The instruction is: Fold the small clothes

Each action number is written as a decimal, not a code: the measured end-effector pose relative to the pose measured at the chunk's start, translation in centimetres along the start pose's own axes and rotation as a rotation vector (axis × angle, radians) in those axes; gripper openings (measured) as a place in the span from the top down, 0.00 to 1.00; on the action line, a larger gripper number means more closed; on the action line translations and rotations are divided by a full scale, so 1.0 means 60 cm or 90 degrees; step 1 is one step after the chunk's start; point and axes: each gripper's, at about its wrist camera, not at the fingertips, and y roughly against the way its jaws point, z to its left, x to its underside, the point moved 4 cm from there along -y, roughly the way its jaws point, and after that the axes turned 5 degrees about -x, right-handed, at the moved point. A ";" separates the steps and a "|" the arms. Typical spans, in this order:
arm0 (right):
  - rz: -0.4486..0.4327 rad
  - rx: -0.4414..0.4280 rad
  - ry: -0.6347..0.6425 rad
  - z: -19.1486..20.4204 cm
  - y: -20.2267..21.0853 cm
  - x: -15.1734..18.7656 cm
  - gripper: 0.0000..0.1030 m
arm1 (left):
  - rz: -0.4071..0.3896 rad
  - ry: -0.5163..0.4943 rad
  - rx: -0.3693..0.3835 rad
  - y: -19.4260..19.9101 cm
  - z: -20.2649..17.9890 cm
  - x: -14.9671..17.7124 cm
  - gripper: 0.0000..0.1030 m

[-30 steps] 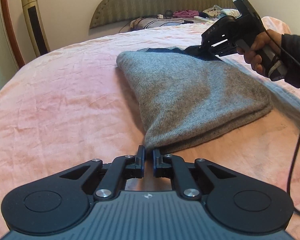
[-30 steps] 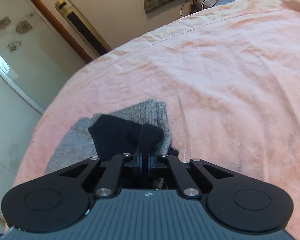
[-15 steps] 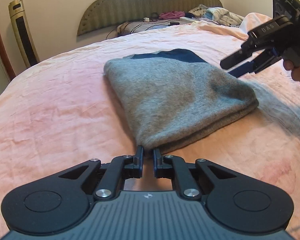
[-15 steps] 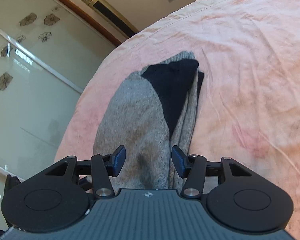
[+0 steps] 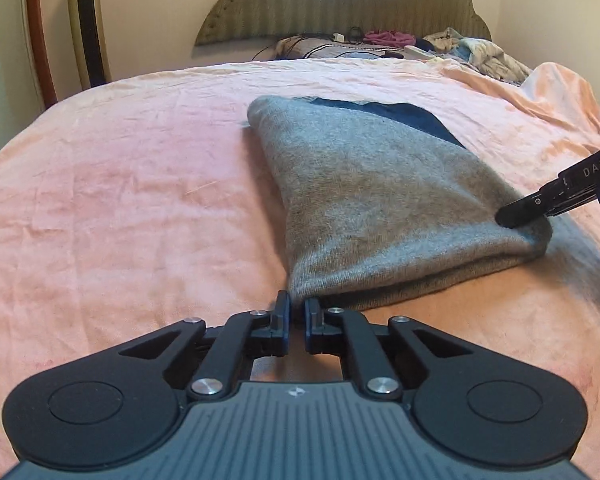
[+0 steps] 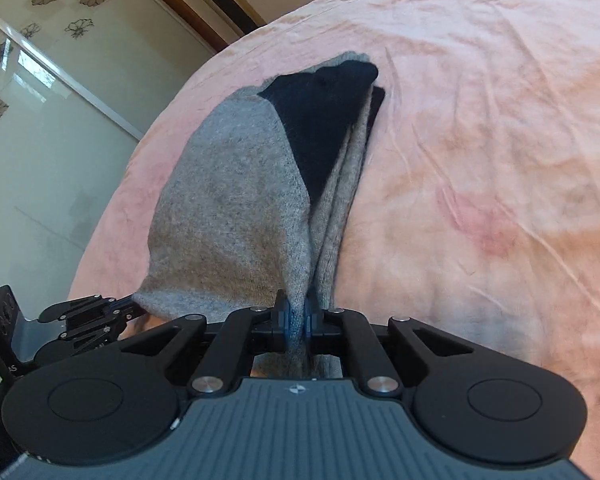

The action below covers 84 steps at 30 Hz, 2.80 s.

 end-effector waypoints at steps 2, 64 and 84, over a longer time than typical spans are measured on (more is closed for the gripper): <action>-0.002 -0.004 0.019 0.020 0.012 -0.015 0.69 | -0.008 -0.011 0.033 0.023 -0.003 -0.004 0.93; -0.091 0.071 0.003 -0.029 -0.071 -0.223 0.55 | 0.000 0.039 0.025 -0.116 -0.031 -0.185 0.61; -0.064 0.130 0.205 0.045 -0.119 -0.127 0.35 | 0.006 0.037 -0.012 -0.158 -0.043 -0.178 0.48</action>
